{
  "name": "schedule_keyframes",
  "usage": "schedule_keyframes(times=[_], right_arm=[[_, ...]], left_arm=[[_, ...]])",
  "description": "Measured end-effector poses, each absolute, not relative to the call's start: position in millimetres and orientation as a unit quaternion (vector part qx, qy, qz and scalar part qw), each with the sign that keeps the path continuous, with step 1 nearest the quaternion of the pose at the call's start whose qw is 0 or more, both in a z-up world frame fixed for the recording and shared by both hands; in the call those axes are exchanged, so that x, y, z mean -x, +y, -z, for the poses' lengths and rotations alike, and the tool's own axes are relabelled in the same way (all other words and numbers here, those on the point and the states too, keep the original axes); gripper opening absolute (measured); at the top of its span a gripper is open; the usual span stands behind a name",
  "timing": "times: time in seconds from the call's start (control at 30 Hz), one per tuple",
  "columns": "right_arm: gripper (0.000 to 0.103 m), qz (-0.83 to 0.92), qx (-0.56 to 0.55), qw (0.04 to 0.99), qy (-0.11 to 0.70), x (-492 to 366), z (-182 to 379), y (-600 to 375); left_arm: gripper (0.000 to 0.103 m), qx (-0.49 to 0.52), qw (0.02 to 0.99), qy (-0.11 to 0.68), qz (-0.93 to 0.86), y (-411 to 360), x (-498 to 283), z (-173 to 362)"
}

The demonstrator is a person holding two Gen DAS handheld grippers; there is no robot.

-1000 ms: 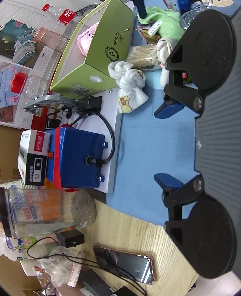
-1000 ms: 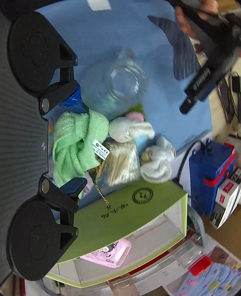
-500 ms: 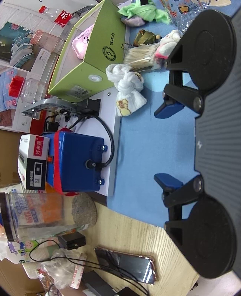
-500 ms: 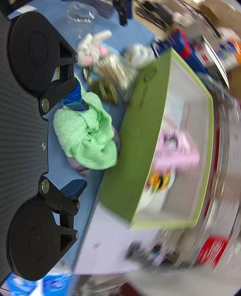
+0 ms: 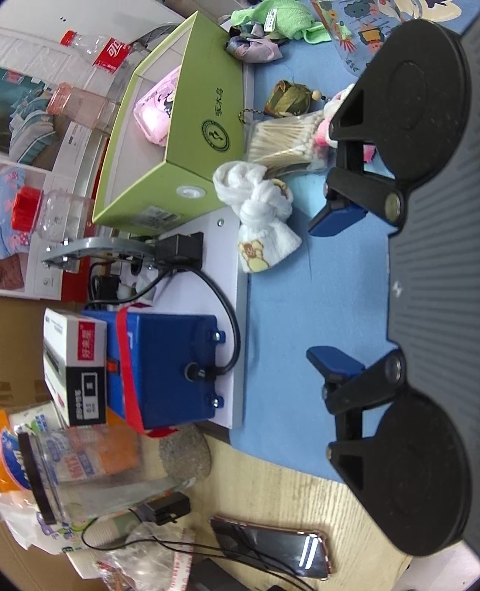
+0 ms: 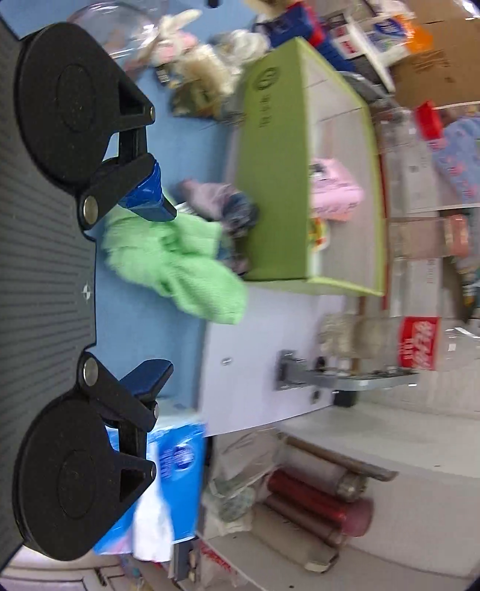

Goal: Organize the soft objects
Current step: 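Move the right gripper to the green towel while the left gripper approaches the white knotted cloth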

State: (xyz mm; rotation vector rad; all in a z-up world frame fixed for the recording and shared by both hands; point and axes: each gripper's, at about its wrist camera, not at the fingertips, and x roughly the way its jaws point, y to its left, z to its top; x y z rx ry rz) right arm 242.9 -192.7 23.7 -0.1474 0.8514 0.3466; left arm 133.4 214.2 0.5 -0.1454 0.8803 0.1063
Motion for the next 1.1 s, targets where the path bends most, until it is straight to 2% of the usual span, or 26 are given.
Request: schedule_keyframes(times=[0.2, 0.43, 0.5, 0.6, 0.73, 0.87, 1.1], right_arm=[[0.068, -0.131, -0.02, 0.929, 0.344, -288.4, -40.0, -194.2], [0.069, -0.052, -0.005, 0.934, 0.354, -356.5, -34.7, -186.3], [0.069, -0.047, -0.015, 0.94, 0.336, -354.2, -34.0, -189.9], [0.068, -0.05, -0.013, 0.926, 0.374, -357.9, -25.8, -190.2], [0.069, -0.073, -0.046, 0.923, 0.374, -343.5, -26.8, -196.3], [0.069, -0.085, -0.03, 0.922, 0.376, -328.5, -29.0, -192.9], [0.069, -0.099, -0.049, 0.924, 0.367, -311.9, -30.4, -201.6]], left_arm=[[0.066, 0.062, 0.898, 0.43, -0.066, 218.9, -135.7, 2.1], [0.066, 0.073, 0.892, 0.44, -0.075, 230.7, -141.5, 12.7], [0.066, 0.073, 0.889, 0.445, -0.078, 232.4, -144.5, 15.8], [0.066, 0.071, 0.889, 0.445, -0.078, 232.0, -148.8, 16.4], [0.066, 0.064, 0.894, 0.438, -0.068, 223.4, -160.7, 11.1], [0.066, 0.064, 0.897, 0.435, -0.042, 206.9, -182.8, 7.5], [0.067, 0.014, 0.907, 0.416, -0.059, 183.5, -204.8, -3.9]])
